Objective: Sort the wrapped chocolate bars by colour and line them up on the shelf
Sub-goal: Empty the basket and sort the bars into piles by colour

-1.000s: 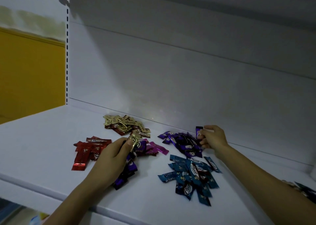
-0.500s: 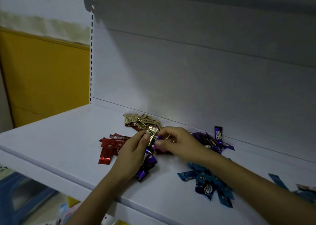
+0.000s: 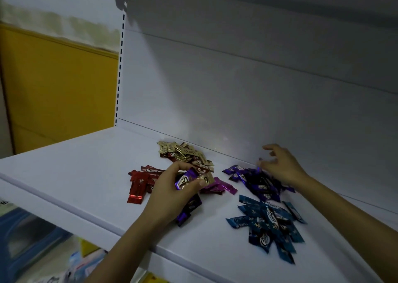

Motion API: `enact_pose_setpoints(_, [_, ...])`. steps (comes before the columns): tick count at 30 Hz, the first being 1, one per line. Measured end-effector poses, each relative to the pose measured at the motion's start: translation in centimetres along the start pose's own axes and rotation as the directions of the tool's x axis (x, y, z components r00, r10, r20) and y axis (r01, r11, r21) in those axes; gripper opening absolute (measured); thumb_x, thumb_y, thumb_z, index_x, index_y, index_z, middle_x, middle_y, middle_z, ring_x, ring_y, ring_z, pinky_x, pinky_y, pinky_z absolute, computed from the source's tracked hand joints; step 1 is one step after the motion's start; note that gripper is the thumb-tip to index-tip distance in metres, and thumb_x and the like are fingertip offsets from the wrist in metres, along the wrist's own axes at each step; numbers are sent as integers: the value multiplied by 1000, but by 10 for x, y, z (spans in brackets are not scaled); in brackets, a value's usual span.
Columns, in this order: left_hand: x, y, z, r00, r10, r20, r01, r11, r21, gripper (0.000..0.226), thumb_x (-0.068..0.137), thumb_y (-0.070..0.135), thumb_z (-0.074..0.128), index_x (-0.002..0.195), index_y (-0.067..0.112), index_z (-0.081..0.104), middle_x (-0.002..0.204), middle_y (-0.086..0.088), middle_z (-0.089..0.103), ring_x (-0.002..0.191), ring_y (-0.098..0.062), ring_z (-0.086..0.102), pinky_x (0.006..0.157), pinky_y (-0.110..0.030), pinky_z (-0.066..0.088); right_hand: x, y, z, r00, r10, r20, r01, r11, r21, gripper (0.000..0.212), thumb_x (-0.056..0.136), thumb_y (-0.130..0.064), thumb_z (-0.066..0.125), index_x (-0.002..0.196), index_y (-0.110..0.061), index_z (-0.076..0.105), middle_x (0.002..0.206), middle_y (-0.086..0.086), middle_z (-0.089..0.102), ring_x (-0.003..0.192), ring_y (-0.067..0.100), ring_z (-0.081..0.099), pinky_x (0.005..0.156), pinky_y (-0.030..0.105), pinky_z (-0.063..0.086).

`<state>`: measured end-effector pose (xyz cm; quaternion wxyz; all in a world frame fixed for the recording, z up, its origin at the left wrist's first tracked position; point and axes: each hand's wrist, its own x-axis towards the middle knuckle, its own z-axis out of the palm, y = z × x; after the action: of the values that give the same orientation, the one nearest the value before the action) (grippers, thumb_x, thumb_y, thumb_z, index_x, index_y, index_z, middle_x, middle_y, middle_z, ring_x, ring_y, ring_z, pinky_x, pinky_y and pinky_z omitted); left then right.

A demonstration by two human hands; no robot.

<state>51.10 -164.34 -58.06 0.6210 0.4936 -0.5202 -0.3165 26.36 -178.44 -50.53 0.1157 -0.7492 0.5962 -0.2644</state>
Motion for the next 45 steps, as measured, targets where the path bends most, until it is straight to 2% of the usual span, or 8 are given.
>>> enact_pose_setpoints(10, [-2,1,0,999,30,34,-29,999,-28,34,74,31,78,102,27,59,88,10,68,78,-2,66,59,-13,50,-59,-89,41,807,-354,473,82,860,504,14,85,-36,65,85,-22,69,77,-3,71,65,10,65,59,19,51])
enact_pose_setpoints(15, [0,-1,0,996,64,-58,-63,998,7,22,83,33,68,101,29,56,96,11,62,82,2,61,56,-8,46,-25,-83,39,889,-179,421,-102,820,563,13,92,-20,58,92,-11,67,66,0,56,54,9,49,55,21,45])
enact_pose_setpoints(21, [-1,1,-1,999,22,-47,-23,999,-27,40,84,34,69,115,41,44,102,26,49,89,0,61,58,-8,48,-1,-99,41,930,-91,357,-102,867,488,36,93,-28,58,127,-23,47,103,5,65,77,16,70,64,24,54])
enact_pose_setpoints(26, [0,-3,0,998,62,-26,-62,998,-8,60,83,26,72,131,32,37,93,13,59,77,2,65,58,-14,52,-45,-110,56,794,-335,508,47,867,497,27,78,-48,68,96,-28,70,88,1,73,72,12,68,61,19,51])
enact_pose_setpoints(29, [0,-4,0,996,90,-1,-90,995,37,60,84,23,72,132,30,38,92,15,62,78,0,66,63,-16,54,-50,-112,60,823,-366,434,104,849,519,7,82,-28,71,84,-21,70,81,3,72,68,9,65,60,20,50])
enact_pose_setpoints(35, [0,-5,-1,994,109,26,-112,972,204,31,88,29,67,115,35,55,97,32,48,87,27,48,64,1,42,-29,-70,43,956,-108,274,-86,787,611,10,91,-13,61,83,-10,65,68,3,69,56,11,64,49,19,50])
enact_pose_setpoints(41, [3,-11,1,996,94,-10,-87,957,277,34,86,35,67,118,37,56,96,36,42,85,17,46,59,-1,39,-6,6,14,947,305,101,-291,681,672,7,93,-13,56,99,-8,59,76,8,64,60,15,60,55,25,51])
enact_pose_setpoints(45, [3,-9,3,995,98,6,-96,959,266,29,85,36,68,113,36,60,97,33,46,89,13,48,66,-3,36,-12,36,6,961,276,13,-253,863,437,26,92,-15,61,116,-7,56,95,7,62,65,19,62,53,26,53])
